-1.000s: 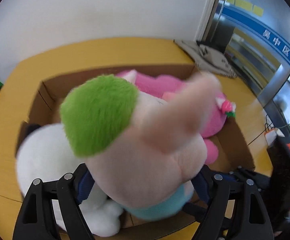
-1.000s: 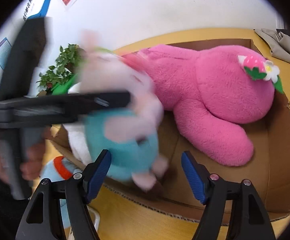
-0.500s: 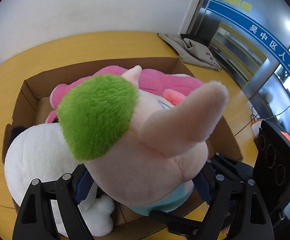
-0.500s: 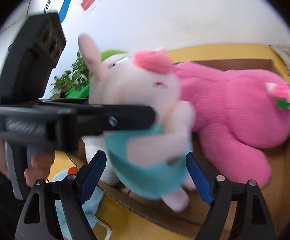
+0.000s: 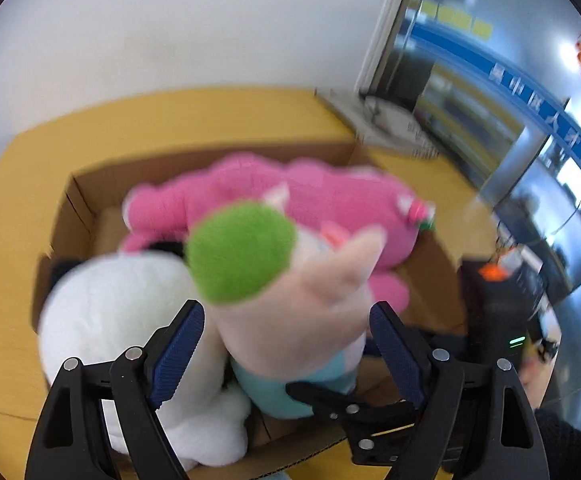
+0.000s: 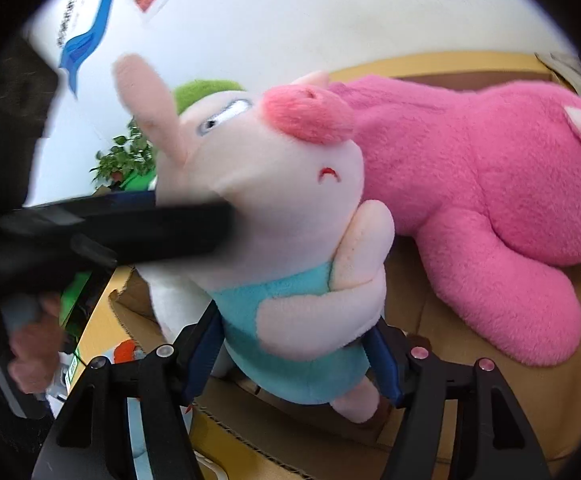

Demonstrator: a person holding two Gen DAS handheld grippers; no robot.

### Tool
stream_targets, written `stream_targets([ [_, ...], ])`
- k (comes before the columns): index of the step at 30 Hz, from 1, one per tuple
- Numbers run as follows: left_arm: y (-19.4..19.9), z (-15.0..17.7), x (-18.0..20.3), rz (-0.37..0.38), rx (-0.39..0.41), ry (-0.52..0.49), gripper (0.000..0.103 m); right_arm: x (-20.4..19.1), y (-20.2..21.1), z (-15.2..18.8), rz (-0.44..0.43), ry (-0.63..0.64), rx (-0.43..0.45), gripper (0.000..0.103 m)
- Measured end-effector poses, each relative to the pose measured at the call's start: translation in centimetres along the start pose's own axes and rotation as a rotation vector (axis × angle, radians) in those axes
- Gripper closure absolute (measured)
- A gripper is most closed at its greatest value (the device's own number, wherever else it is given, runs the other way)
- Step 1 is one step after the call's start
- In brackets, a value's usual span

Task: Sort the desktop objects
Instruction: 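Lift the pink pig with both tools and carry it over the box, then lower the pig beside the white panda and open both tools, then withdraw both tools from the box back over the table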

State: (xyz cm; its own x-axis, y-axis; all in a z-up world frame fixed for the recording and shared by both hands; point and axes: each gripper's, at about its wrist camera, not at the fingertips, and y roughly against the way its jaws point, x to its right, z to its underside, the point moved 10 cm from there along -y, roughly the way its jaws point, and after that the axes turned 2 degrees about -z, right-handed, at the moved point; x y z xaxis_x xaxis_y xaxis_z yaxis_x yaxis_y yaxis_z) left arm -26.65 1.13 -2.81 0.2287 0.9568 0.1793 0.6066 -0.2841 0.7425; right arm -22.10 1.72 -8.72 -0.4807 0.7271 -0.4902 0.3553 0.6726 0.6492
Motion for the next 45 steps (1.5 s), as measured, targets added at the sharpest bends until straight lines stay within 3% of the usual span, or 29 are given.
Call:
stream_targets([
  [3,1.4,-2.2,-0.1,-0.023,0.069,-0.025,0.010,0.1,0.3,0.2,-0.003,-0.012,-0.009,0.038],
  [5,-1.0,-2.2,-0.2,-0.074,0.009,-0.073,0.011,0.3,0.0,-0.1,0.002,-0.013,-0.015,0.038],
  [9,-4.3,-3.8,-1.4,-0.132,-0.006,-0.082,0.023,0.0,0.2,-0.5,-0.017,-0.033,-0.033,0.039],
  [12,-6.6,-4.9,-3.1,-0.229,-0.042,-0.108,0.030,0.5,0.5,-0.5,-0.049,-0.067,-0.062,0.039],
  [16,-10.6,-4.4,-3.5,-0.232,-0.135,-0.125,0.047,1.1,0.3,-0.8,-0.035,-0.048,-0.094,0.036],
  [18,-11.9,-4.1,-3.4,-0.232,-0.166,-0.103,0.048,1.4,-0.3,-0.5,-0.044,-0.055,-0.112,0.030],
  [25,-13.6,-2.9,-3.1,-0.294,-0.193,-0.152,0.047,1.1,-0.8,0.5,-0.038,-0.061,-0.137,0.035],
  [28,-13.7,-2.8,-3.2,-0.326,-0.182,-0.159,0.047,0.9,-1.5,1.3,0.002,-0.033,-0.136,0.033],
  [31,-11.4,-3.1,-3.1,-0.303,-0.163,-0.119,0.047,1.2,-0.1,1.2,0.016,-0.048,-0.104,0.027],
  [34,-7.2,-2.7,-3.1,-0.234,-0.132,-0.040,0.043,0.2,3.0,0.9,0.093,0.035,-0.026,0.024],
  [36,-3.2,-2.0,-3.0,-0.208,-0.090,0.002,0.027,-0.4,5.2,0.7,0.140,0.076,0.036,0.020],
  [39,3.1,-0.2,-2.8,-0.244,-0.015,0.016,0.013,-0.7,9.0,0.4,0.216,0.099,0.141,0.016],
  [41,6.7,1.2,-2.5,-0.254,0.035,0.029,0.012,-0.5,11.7,0.0,0.267,0.103,0.204,0.009],
  [42,8.5,2.2,-2.2,-0.245,0.058,0.040,0.012,-0.1,13.1,0.1,0.290,0.103,0.231,0.000],
  [45,12.2,4.9,-1.2,-0.223,0.105,0.075,0.012,-1.0,15.3,0.5,0.333,0.114,0.280,0.000],
])
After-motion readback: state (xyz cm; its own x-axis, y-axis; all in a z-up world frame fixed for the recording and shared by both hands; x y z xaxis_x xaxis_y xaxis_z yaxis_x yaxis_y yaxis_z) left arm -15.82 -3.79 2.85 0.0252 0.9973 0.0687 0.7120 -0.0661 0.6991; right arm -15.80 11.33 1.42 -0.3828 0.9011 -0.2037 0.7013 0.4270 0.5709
